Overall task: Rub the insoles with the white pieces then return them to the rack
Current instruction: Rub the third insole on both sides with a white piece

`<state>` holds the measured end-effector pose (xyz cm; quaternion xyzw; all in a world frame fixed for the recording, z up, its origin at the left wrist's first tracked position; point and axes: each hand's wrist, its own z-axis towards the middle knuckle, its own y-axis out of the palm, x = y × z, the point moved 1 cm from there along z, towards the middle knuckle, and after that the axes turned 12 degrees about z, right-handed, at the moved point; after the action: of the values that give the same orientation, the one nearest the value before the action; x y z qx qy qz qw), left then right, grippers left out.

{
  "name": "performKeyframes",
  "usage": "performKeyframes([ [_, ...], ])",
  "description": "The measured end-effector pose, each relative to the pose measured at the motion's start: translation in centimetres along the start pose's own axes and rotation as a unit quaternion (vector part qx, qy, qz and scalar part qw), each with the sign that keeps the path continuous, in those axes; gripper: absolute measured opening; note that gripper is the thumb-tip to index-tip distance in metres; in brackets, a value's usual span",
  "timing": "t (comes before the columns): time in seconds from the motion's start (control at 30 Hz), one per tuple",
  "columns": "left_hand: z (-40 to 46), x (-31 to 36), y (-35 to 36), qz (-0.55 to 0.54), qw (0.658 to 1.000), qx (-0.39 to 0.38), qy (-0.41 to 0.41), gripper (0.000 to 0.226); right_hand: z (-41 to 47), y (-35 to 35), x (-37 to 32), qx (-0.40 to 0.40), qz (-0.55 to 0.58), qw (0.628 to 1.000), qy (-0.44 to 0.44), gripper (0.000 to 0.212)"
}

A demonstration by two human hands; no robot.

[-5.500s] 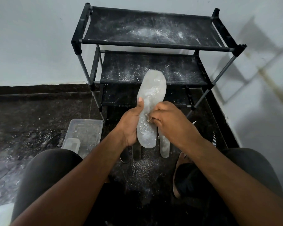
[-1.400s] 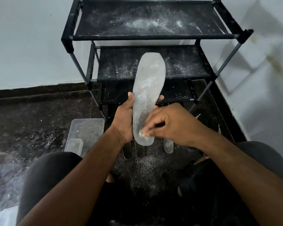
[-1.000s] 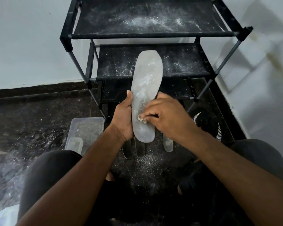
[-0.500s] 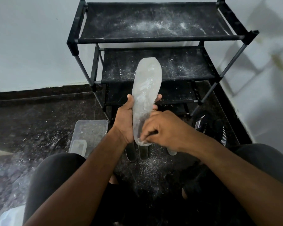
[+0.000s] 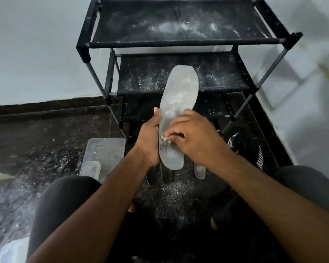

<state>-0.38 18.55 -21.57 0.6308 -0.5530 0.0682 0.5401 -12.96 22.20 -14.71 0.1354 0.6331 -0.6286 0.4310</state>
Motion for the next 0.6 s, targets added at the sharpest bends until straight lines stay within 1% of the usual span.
performKeyframes([
  [0.07,0.0,0.0,0.3,0.022,1.000,0.010,0.006,0.073,-0.2,1.2,-0.5,-0.039,0.027,0.999,-0.010,0.009],
  [0.13,-0.1,0.1,-0.2,0.015,1.000,0.007,0.013,0.078,-0.6,0.8,-0.7,-0.109,0.099,0.989,0.024,0.008],
  [0.17,-0.3,0.3,-0.2,0.008,1.000,0.010,0.012,0.080,-0.7,0.2,-0.7,-0.132,0.124,0.983,0.039,0.008],
  [0.2,-0.3,0.3,-0.4,0.007,1.000,0.011,0.009,0.079,-0.7,-0.4,-0.4,-0.124,0.121,0.984,0.042,0.009],
  [0.27,-0.2,0.2,-0.3,0.007,1.000,0.008,-0.002,0.073,-0.2,-1.0,0.4,-0.032,0.049,0.998,0.015,0.009],
  [0.3,-0.3,0.0,0.1,0.007,1.000,0.007,-0.008,0.069,0.1,-1.0,0.5,0.014,0.007,1.000,0.002,0.009],
  [0.33,-0.3,-0.2,0.4,0.014,1.000,0.007,-0.010,0.067,0.3,-0.7,0.4,0.042,-0.017,0.999,-0.001,0.010],
  [0.37,-0.4,-0.1,0.8,0.017,1.000,0.009,-0.015,0.066,0.4,-0.1,0.1,0.050,-0.023,0.999,0.002,0.010],
  [0.4,-0.5,0.0,0.8,0.026,1.000,0.009,-0.014,0.068,0.3,0.5,-0.2,0.033,-0.002,0.999,0.011,0.008],
  [0.43,-0.5,0.0,0.6,0.033,0.999,0.009,-0.013,0.070,0.1,0.7,-0.3,0.004,0.044,0.999,0.023,0.006],
  [0.5,-0.5,0.0,0.0,0.027,1.000,0.002,-0.015,0.072,-0.4,0.4,-0.4,-0.068,0.152,0.985,0.050,0.003],
  [0.53,-0.5,0.0,-0.2,0.024,1.000,0.006,-0.019,0.071,-0.4,0.0,-0.2,-0.074,0.164,0.982,0.054,0.006],
  [0.57,-0.6,0.1,-0.2,0.023,0.999,0.005,-0.022,0.069,-0.3,-0.3,0.4,-0.048,0.140,0.988,0.049,0.009],
  [0.6,-0.7,0.1,0.0,0.019,1.000,-0.007,-0.020,0.066,-0.1,-0.6,0.9,-0.003,0.086,0.996,0.037,0.010],
])
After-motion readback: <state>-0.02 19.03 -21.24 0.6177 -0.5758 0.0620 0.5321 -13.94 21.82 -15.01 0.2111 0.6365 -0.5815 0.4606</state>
